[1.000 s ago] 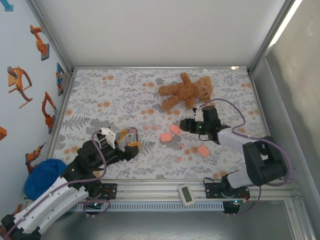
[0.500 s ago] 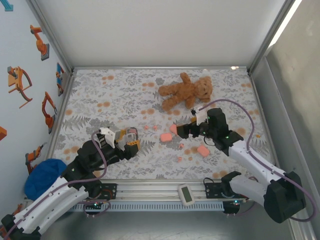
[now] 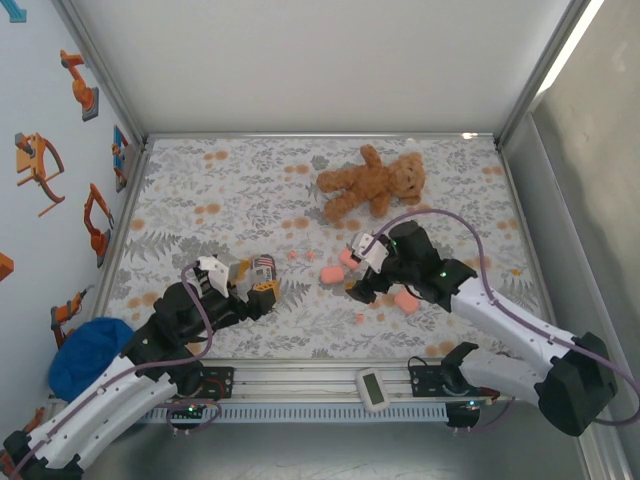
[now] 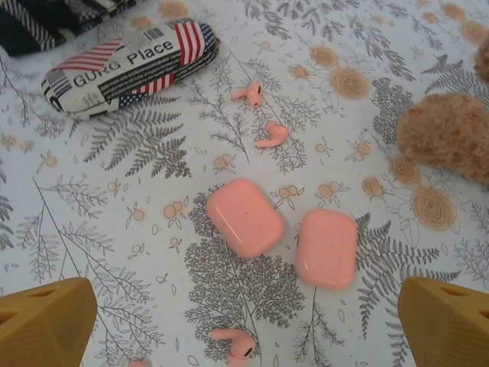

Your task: Insert the wireless bluetooth earbuds into the charging case

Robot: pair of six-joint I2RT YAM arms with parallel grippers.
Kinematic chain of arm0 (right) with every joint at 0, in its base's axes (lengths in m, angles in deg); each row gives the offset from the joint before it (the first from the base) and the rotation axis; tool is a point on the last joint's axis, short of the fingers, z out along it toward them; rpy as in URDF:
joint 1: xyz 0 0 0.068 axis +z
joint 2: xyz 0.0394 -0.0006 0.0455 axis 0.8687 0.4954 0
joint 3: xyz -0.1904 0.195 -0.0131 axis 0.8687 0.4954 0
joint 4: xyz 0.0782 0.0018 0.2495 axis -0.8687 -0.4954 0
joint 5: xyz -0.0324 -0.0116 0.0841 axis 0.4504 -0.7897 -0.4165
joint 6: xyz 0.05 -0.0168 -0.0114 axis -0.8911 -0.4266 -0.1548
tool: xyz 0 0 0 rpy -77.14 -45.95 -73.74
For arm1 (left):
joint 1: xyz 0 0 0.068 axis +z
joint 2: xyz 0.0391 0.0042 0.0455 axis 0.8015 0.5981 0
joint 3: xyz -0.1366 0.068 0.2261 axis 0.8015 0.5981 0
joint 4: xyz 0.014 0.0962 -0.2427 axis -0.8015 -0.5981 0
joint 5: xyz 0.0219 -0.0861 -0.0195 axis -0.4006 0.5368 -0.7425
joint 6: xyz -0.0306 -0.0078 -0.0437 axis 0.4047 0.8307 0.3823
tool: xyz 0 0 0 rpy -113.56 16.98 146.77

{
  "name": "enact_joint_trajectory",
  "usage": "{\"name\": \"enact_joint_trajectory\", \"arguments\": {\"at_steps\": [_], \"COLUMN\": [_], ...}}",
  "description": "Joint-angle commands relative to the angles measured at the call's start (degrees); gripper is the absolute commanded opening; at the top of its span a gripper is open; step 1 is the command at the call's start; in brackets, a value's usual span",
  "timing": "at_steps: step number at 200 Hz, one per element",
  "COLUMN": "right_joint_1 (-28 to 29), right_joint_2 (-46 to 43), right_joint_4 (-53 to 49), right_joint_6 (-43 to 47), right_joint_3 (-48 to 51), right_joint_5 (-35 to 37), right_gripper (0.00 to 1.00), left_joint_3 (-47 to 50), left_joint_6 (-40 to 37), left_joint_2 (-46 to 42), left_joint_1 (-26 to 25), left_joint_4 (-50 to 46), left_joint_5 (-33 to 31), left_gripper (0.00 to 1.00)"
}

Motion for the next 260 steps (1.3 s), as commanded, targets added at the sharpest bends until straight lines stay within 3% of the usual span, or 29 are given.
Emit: {"name": "enact_joint_trajectory", "arguments": {"at_steps": [1, 53, 126, 260], "right_joint_1": [1.89, 4.02, 7.89, 8.43], "right_joint_2": [4.59, 17.71, 33.37, 45.62], "right_joint_4": [-6.35, -12.85, -14.21, -17.68], "right_joint_6": [9.04, 18.8, 24.86, 25.99], "right_joint_3": [-5.25, -15.12, -22.96, -29.66], "right_joint_5": [5.66, 8.63, 13.14, 13.0], "right_gripper": [0.99, 0.91, 0.81, 0.73], "left_joint_3": [0.76, 1.41, 1.28, 1.04], "left_joint_6": [0.19, 0.28, -0.07, 0.25], "left_joint_2": [-1.18, -4.48, -6.75, -8.0], "left_joint_1": [-0.09, -0.12, -0.1, -0.09], "left_joint_4": [-0.72, -2.07, -4.67, -6.03], "left_joint_5": [-0.5, -1.41, -2.3, -2.13], "left_gripper": [0.96, 0.96, 0.96, 0.96]}}
